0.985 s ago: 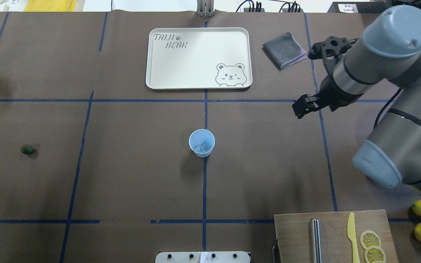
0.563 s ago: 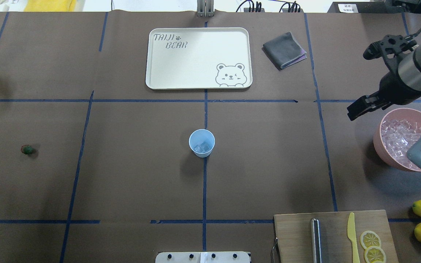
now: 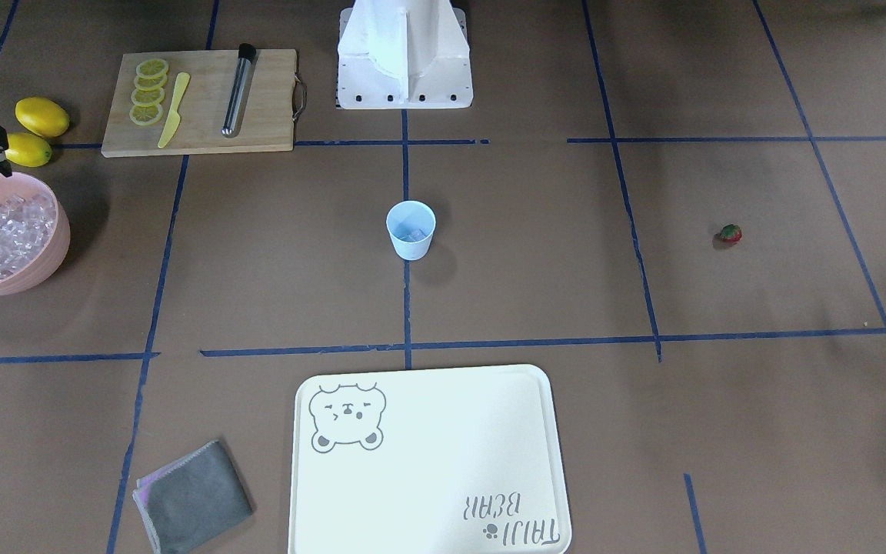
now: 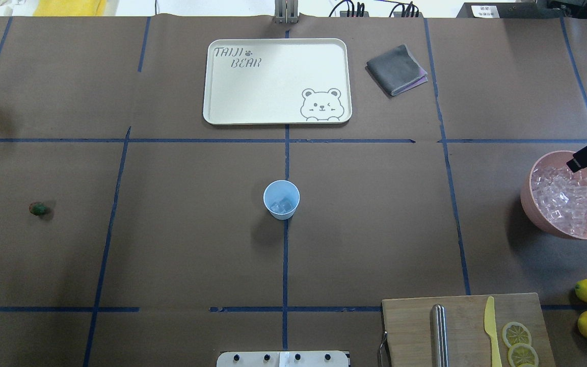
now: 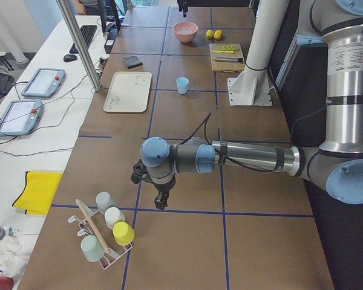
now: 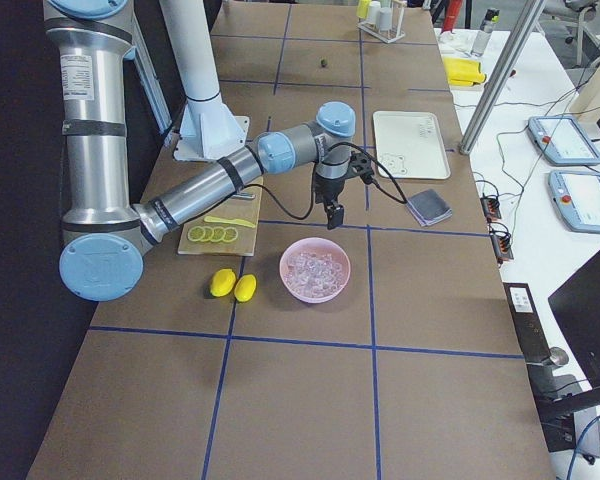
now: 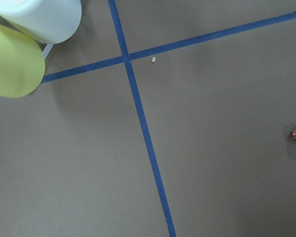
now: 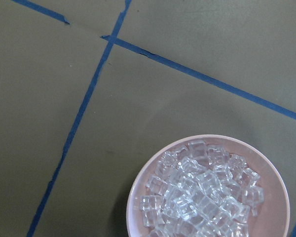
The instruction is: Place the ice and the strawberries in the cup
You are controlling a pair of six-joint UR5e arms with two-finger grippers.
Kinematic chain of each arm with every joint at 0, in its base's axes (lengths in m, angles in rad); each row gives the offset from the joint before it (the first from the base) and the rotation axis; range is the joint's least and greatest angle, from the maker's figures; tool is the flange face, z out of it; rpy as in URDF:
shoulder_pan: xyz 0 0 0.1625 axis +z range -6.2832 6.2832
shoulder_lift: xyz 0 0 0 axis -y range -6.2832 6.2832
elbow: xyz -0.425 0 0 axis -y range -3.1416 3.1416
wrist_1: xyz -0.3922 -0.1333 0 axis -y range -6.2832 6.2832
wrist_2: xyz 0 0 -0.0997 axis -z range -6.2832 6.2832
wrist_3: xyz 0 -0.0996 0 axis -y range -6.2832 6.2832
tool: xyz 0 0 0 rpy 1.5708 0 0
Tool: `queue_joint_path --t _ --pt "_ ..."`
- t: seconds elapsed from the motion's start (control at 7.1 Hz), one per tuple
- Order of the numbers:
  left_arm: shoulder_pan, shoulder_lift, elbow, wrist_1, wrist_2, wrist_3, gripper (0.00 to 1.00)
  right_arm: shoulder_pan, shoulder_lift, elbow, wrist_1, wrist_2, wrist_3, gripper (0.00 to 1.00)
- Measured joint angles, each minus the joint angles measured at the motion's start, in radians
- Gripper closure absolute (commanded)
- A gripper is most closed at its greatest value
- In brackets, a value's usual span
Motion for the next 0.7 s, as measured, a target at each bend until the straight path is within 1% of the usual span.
queue_joint_path --t 0.14,0.28,0.7 --pt "0.0 0.0 0.0 0.0 0.0 0.0 0.0 0.01 -0.016 -0.005 0.001 0.003 -0.015 0.02" --pt "0.0 0.0 0.0 0.0 0.0 0.0 0.0 0.013 -0.03 -0.027 0.035 0.003 -0.006 0.02" --pt "0.001 0.0 0.0 0.0 0.0 0.0 0.0 -0.019 -0.098 -0.168 0.384 -0.001 0.172 0.03"
